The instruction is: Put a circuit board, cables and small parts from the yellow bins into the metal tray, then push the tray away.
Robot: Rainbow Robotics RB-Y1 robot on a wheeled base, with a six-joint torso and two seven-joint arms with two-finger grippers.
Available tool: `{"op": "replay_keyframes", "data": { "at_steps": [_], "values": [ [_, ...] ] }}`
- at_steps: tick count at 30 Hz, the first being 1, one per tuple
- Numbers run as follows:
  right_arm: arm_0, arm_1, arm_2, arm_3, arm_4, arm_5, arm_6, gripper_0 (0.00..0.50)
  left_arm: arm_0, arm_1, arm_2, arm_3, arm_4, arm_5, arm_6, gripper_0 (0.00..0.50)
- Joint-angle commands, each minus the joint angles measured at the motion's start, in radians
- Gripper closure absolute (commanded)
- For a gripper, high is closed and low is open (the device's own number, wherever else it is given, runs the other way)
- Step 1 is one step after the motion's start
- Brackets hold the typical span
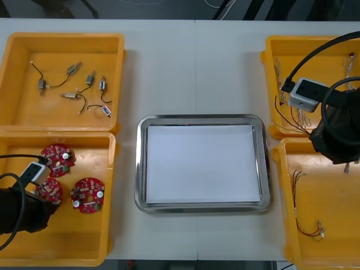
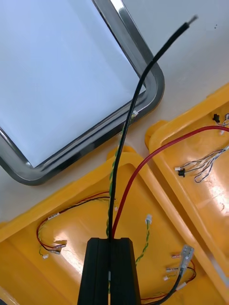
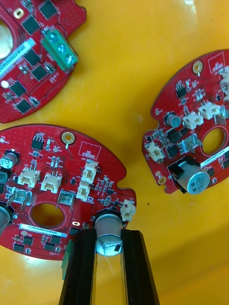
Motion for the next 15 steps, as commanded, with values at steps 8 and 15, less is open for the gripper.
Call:
{"op": "replay_keyframes", "data": {
  "at_steps": [8,15],
  "values": [
    [-0.077,-0.03,0.118,-0.064,0.083,0.001,-0.025,0.5,-0.016,0.026,-0.035,-0.01,-0.042,0.006,0.04,0.5],
    [-0.077,-0.025,0.123,-0.064,0.084,0.003,-0.024,0.5,-0.018,0.026,-0.035,-0.011,-0.06,-0.006,0.063,0.0]
  ]
}}
